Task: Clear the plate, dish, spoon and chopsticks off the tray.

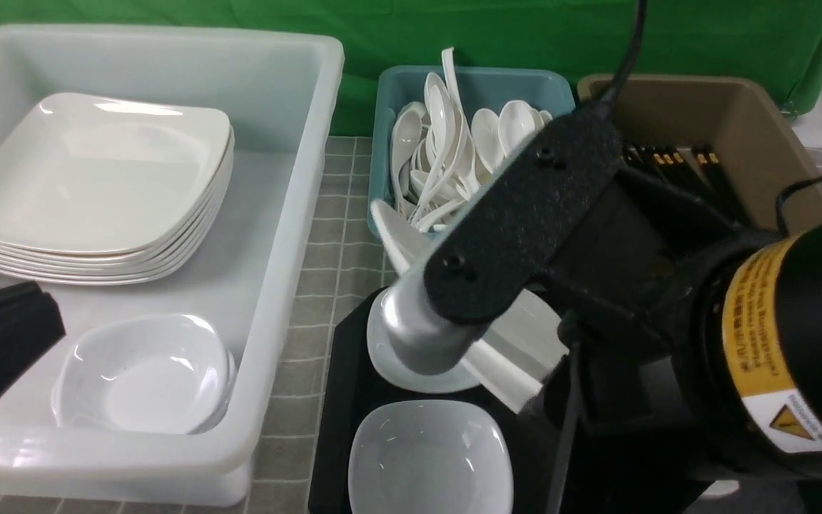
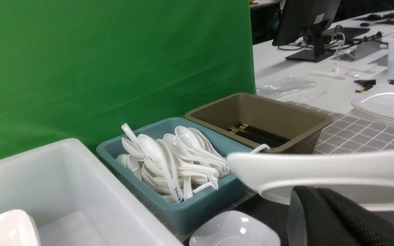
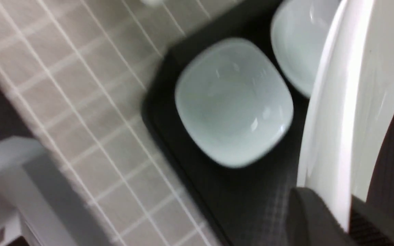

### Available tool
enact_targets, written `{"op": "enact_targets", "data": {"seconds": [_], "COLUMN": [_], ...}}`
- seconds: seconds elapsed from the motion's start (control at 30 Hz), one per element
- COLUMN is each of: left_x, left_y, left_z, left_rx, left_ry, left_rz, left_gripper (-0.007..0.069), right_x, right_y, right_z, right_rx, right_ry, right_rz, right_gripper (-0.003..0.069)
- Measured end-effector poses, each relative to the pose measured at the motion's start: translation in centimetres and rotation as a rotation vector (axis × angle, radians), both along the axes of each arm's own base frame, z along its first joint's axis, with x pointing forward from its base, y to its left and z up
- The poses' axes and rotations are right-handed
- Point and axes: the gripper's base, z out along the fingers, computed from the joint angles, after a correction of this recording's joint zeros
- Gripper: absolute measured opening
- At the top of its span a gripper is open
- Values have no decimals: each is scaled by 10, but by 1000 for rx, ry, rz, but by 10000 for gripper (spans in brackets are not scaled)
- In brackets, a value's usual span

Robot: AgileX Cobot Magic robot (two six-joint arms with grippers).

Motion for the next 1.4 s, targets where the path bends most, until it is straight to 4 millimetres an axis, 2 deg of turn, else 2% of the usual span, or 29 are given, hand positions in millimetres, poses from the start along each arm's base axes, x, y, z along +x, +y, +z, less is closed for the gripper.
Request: {"op": "enact_targets", "data": {"seconds": [0.1, 0.2, 0.4, 0.5, 0.67, 0.73, 0.77, 0.8, 0.9, 1.1, 1.17, 1.2, 1.23, 1.4], "left_x": [1, 1, -2, -5, -7, -9, -13, -13, -26, -40, -42, -42, -42, -44], "left_y": [3, 11, 33, 42, 51, 53, 57, 57, 68, 74, 74, 73, 72, 68], "left_z": [-2, 3, 21, 23, 13, 12, 11, 11, 10, 9, 9, 9, 9, 8], "left_rx": [26, 55, 86, 125, 178, 180, 176, 176, 123, 27, 17, 9, 4, -8], "left_ry": [28, 64, 92, 142, 250, 258, 262, 261, 255, 256, 259, 266, 273, 297], "left_rz": [32, 112, 287, 358, 445, 453, 466, 469, 507, 479, 470, 460, 452, 410], "left_gripper": [4, 4, 4, 4, 4, 4, 4, 4, 4, 4, 4, 4, 4, 4], "right_x": [-2, 6, 34, 54, 93, 101, 112, 115, 145, 184, 189, 198, 201, 225], "right_y": [6, 16, 50, 71, 106, 114, 126, 127, 156, 202, 208, 218, 221, 233], "right_z": [22, 36, 47, 43, 18, 12, 2, 2, -23, -64, -71, -84, -87, -131], "right_rx": [20, 22, 27, 1, -48, -51, -48, -50, -59, -99, -96, -78, -68, -49], "right_ry": [-81, -204, -447, -580, -741, -752, -755, -761, -746, -749, -751, -752, -762, -765], "right_rz": [102, 216, 420, 526, 666, 688, 713, 716, 726, 739, 737, 732, 731, 725], "right_gripper": [59, 59, 59, 59, 59, 59, 59, 59, 59, 59, 59, 59, 59, 59]}}
